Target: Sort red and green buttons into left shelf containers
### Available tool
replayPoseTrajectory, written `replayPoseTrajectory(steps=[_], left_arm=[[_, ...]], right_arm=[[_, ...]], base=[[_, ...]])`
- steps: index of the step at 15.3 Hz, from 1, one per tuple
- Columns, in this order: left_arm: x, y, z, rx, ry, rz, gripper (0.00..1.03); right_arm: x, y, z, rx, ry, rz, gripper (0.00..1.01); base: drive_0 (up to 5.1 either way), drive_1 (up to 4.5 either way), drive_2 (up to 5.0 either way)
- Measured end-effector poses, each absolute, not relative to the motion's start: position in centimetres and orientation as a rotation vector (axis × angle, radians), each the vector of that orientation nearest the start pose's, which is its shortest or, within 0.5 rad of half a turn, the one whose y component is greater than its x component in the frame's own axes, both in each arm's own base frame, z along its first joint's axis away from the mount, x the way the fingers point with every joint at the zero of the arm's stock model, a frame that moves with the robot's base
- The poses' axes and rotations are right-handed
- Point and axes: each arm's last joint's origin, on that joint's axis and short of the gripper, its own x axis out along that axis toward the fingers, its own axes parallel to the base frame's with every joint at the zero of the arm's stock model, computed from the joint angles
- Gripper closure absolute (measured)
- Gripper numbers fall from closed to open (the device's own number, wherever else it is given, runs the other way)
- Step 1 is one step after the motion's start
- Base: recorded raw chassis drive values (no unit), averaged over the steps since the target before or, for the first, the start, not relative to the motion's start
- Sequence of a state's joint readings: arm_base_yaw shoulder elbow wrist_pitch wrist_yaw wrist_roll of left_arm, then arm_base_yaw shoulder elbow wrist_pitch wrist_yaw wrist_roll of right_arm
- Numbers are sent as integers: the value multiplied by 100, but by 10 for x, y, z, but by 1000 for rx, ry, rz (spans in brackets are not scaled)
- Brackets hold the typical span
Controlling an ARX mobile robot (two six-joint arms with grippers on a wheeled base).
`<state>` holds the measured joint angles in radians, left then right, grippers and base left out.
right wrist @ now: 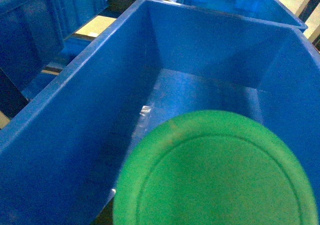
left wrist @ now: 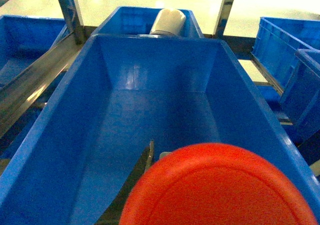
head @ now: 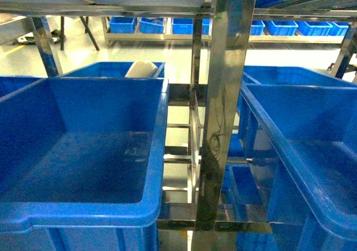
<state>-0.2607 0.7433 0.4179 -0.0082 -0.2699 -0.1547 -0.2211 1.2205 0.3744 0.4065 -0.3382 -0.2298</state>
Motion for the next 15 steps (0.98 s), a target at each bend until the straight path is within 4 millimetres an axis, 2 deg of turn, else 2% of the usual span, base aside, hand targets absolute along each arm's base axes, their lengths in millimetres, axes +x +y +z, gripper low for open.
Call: replayPoseTrajectory(steps=[2,7,12,15], left_arm=[[164,-36,229,-65,321,34,77],[164,-36,229,-66,320,33,77],[164,-36,229,-66,320,34,77],[164,-36,229,-66,320,34,77]], right_arm=[[234,-39,163,-121,401,172,75],[301,-58,129,-122,575,153,75],[368,-68,99,-101,845,158,75],[384,-66,90,-99,923,176,74]], base=[[0,0,0],[0,0,0],[0,0,0],[0,0,0]])
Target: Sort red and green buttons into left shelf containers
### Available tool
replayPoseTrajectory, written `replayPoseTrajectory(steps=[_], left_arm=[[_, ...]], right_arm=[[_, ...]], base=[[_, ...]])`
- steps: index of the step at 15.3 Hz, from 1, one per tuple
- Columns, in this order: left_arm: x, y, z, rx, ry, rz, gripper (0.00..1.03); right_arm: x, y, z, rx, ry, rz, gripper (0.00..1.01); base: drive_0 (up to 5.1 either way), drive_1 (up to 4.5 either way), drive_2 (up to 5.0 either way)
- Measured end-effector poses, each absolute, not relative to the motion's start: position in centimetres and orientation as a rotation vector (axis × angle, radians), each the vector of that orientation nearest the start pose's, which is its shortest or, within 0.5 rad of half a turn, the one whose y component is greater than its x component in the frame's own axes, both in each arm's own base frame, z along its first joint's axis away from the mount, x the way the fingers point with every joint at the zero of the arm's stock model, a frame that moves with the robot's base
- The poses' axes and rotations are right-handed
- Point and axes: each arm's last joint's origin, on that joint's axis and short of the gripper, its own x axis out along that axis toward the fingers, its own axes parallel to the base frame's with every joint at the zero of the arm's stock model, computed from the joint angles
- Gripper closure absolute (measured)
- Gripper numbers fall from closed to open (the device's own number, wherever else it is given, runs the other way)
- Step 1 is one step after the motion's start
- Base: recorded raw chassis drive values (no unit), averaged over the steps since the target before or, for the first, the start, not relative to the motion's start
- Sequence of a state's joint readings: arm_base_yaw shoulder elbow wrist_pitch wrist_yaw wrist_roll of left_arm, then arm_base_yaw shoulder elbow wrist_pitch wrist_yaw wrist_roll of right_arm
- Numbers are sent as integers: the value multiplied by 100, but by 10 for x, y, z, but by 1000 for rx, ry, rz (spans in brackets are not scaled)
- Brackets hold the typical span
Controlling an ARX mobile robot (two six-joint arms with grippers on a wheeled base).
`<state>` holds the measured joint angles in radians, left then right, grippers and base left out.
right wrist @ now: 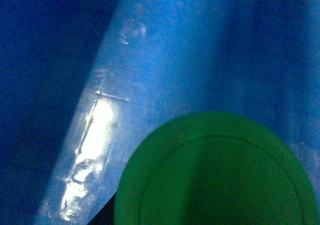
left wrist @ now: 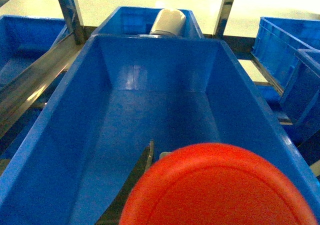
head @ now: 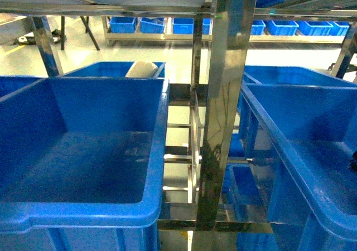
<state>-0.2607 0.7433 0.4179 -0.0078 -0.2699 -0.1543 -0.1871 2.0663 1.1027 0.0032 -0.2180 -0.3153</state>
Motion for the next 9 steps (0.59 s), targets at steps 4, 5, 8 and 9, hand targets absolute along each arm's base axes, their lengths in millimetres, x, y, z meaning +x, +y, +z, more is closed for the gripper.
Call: replayPoseTrajectory(steps=[4,5,8,9], left_arm=[[164,-36,229,-66,320,34,77],[164,-36,229,-66,320,34,77],[164,-36,229,-65,320,34,77],[164,-36,229,-65,320,34,77]], right_arm=[[382,-64,96,-103,859,176,32],[376,-63,99,-109,824,172,19],[356,-59,108,-101,749,164,4],[349,-57,111,-96,732,167,3]], base=[[0,0,0],[0,0,0],[0,0,0],[0,0,0]])
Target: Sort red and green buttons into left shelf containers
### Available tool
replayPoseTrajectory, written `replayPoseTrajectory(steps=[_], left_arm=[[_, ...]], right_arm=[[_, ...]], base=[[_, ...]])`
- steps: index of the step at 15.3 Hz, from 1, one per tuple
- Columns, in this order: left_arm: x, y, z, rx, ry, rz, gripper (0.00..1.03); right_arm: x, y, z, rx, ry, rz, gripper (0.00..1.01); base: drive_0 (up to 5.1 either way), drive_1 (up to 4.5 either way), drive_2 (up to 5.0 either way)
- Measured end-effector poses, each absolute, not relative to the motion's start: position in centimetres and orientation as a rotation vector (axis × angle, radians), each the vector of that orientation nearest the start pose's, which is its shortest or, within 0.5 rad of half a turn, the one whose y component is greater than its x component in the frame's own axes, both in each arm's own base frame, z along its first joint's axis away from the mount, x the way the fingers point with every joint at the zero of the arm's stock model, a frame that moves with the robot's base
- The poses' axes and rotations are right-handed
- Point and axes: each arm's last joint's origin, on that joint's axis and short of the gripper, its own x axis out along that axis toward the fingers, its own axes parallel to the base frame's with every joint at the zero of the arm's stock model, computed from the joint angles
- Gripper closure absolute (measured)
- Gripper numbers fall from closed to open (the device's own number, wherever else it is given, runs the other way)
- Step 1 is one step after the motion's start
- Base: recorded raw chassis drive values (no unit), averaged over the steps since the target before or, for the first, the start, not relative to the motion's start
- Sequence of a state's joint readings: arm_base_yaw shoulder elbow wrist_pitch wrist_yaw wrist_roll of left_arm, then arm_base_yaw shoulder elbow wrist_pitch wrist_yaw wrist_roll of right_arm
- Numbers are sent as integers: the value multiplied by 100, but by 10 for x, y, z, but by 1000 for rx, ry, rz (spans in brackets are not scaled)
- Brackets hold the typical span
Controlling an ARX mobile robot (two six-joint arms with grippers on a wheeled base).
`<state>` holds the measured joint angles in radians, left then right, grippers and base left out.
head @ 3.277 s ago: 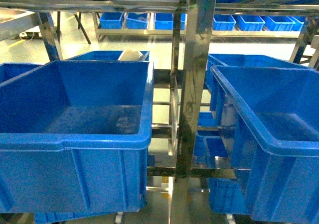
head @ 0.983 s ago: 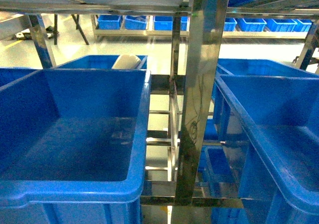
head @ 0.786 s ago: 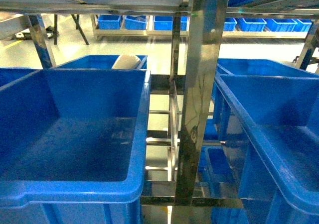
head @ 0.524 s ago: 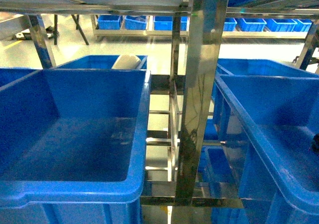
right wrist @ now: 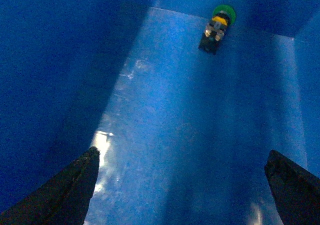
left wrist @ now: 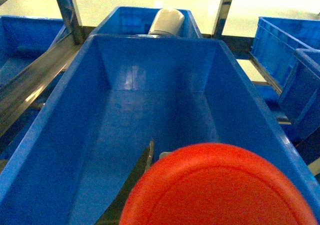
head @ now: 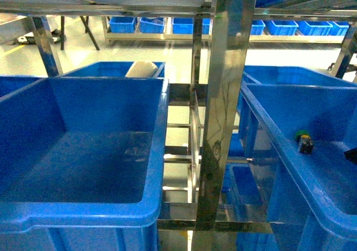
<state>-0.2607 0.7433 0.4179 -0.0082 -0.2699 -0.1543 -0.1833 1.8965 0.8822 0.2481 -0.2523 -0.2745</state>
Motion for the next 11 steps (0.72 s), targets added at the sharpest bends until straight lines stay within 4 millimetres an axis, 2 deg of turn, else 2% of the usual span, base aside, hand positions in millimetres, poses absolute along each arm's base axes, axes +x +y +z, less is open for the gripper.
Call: replayPoseTrajectory(steps=[1,3,6,8,11], left_arm=[[164,-36,229,-66,320,34,77],[164,-36,229,-66,320,34,77],[164,-36,229,-66,320,34,77],[164,-36,229,-66,320,34,77],[164,-36,229,-66,320,34,77]], right_arm=[[326,-50,118,-96,666,186,3],[302,-45,129,-105,596,179,3],[250,-33,148,-125,454,185,3],[203,-27,146,-89,439,172,3],[139,-29,130,-20,469,160,3]], base=[[0,0,0],[0,0,0],[0,0,0],[0,0,0],[0,0,0]])
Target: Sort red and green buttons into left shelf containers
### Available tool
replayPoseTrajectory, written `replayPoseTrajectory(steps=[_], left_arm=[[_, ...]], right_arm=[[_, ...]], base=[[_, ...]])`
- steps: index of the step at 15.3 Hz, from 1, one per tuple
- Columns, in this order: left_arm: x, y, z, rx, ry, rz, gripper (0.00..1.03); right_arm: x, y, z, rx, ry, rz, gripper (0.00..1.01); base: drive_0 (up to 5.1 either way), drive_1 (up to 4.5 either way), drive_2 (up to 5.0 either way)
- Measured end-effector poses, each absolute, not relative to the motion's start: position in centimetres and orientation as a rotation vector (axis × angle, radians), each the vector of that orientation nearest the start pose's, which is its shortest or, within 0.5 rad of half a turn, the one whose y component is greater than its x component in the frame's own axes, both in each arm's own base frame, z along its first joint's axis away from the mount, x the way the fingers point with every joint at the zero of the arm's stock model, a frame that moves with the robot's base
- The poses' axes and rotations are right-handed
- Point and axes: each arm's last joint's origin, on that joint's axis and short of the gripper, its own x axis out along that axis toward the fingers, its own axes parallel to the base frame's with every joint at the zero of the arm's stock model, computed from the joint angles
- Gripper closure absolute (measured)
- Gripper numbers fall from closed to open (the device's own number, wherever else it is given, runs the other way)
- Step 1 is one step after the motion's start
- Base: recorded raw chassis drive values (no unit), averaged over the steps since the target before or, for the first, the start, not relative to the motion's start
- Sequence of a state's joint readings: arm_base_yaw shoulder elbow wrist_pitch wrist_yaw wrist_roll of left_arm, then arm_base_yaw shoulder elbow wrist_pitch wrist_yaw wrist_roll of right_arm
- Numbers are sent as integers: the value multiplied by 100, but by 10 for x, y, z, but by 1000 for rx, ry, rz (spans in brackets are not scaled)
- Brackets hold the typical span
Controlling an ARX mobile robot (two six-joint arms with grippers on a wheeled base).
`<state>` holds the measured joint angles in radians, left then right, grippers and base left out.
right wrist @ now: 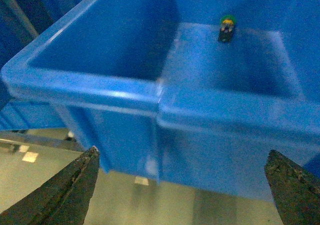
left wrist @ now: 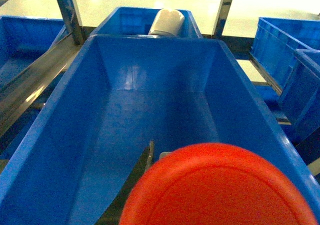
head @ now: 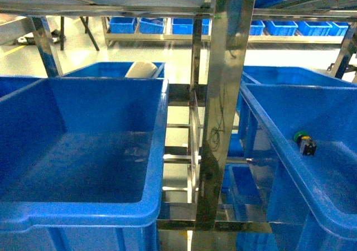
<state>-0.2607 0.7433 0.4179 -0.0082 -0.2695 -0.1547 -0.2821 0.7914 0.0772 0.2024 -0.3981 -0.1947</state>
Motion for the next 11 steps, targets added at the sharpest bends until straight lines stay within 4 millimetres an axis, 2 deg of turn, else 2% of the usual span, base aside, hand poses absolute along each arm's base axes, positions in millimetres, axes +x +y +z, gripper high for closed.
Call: replayPoseTrajectory(steps=[2,3,4,8,11], left_arm=[[164,-36,229,-66,320,34,77],[164,-36,229,-66,320,33,77],[164,-36,229,-65,320,34,77],[168,-37,225,-68,349,55,77],[197,-39,223,-84,377,45,77]], right_arm=[[111,-27,125,4,458,185,3],[104,-28,137,-50,371,163,3],[102,-27,143,-86,335,166,3],[102,-27,142,-93,350,171,3],[102,-27,142,-94,351,171,3]], base=[[0,0,0],[0,0,0],[0,0,0],[0,0,0],[0,0,0]])
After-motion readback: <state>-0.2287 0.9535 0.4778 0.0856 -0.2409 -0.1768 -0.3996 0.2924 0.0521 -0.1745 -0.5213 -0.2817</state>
